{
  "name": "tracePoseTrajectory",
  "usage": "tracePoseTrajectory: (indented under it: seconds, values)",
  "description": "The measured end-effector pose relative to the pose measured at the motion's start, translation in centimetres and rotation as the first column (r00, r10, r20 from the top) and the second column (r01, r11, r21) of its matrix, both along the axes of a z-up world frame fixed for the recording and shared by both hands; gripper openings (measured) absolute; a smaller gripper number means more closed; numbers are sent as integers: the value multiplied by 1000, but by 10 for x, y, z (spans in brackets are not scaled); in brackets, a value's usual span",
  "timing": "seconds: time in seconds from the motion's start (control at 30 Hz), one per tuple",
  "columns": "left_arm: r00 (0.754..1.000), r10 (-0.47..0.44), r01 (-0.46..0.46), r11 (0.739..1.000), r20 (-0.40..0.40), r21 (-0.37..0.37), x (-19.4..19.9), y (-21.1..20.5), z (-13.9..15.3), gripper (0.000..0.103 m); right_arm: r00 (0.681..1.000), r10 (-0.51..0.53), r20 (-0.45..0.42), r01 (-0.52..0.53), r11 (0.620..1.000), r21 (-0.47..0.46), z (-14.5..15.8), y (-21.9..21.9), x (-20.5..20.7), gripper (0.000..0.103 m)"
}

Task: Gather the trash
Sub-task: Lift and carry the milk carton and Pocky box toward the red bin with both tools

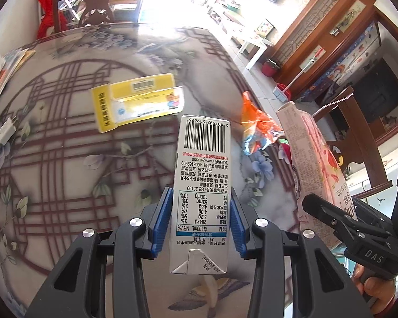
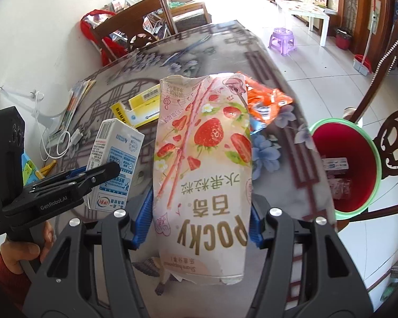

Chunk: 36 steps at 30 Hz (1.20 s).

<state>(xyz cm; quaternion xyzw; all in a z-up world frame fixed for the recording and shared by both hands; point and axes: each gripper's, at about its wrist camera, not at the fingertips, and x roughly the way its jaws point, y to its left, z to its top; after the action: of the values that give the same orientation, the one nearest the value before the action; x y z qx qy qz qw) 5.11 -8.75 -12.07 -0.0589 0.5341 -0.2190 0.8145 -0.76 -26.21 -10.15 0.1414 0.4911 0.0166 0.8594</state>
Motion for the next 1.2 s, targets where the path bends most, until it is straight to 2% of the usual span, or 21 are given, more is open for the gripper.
tracePoseTrajectory:
  seconds: [0.3, 0.77, 1.2]
  values:
    - [997, -63, 63, 998, 38, 0, -5, -39, 12, 38, 999, -50, 5, 50, 999, -11, 2, -31, -16, 57]
    - [991, -131, 131, 991, 12, 11, -3, -94, 7, 38, 990, -143, 7, 143, 990, -8, -1, -86, -31, 57]
    - [984, -178, 178, 983, -12, 41, 5, -121, -2, 38, 951, -305, -57, 303, 952, -31, -26, -165, -28, 57]
